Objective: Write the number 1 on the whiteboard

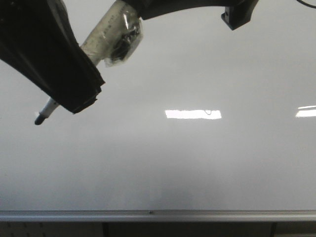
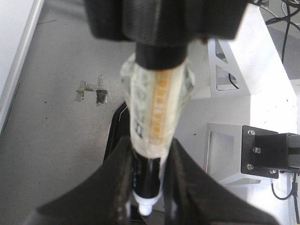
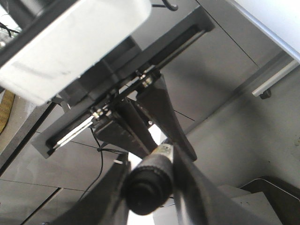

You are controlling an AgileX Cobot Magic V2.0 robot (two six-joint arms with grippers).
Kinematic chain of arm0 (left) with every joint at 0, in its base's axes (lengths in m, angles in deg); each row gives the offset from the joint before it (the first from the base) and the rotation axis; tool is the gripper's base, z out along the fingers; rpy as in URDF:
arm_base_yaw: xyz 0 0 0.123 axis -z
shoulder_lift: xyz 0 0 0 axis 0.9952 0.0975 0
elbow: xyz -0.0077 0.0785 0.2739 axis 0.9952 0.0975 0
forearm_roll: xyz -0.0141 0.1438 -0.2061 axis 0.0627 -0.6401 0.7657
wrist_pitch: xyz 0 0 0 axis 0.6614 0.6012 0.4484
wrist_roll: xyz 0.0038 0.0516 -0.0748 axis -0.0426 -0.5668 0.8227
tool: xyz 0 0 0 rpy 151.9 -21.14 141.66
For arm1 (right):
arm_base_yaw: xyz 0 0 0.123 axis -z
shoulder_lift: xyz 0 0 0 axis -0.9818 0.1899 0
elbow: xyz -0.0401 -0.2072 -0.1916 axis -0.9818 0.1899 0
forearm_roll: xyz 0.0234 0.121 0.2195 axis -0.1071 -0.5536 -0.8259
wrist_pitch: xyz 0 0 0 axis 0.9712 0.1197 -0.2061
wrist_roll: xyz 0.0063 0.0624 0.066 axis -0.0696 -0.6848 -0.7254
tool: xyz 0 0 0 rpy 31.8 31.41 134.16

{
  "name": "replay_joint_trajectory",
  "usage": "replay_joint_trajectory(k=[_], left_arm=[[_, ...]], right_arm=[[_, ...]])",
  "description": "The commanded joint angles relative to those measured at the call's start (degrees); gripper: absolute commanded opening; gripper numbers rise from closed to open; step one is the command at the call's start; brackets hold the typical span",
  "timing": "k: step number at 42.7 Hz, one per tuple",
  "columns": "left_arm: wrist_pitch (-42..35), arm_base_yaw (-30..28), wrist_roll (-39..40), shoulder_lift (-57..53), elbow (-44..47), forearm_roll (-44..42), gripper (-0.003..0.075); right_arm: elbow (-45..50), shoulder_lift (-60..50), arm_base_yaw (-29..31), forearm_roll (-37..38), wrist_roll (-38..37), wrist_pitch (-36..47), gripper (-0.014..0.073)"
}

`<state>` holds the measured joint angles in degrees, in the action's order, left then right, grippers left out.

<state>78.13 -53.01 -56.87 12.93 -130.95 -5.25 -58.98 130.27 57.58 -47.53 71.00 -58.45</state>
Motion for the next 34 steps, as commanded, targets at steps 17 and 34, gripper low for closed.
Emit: replay_joint_trajectory(k=[17, 34], left_arm=[[-1.02, 0.49, 0.13, -1.69, -1.89, 5.22, 0.0338], [-6.93, 0.27, 0.39, -1.69, -1.89, 5.11, 0.0603]], right_arm=[[-1.83, -1.61, -0.16, -4.08, 1.51, -1.12, -0.0061], [-1.39, -9.74, 2.94, 4.64, -0.31, 12.07, -0.0061]])
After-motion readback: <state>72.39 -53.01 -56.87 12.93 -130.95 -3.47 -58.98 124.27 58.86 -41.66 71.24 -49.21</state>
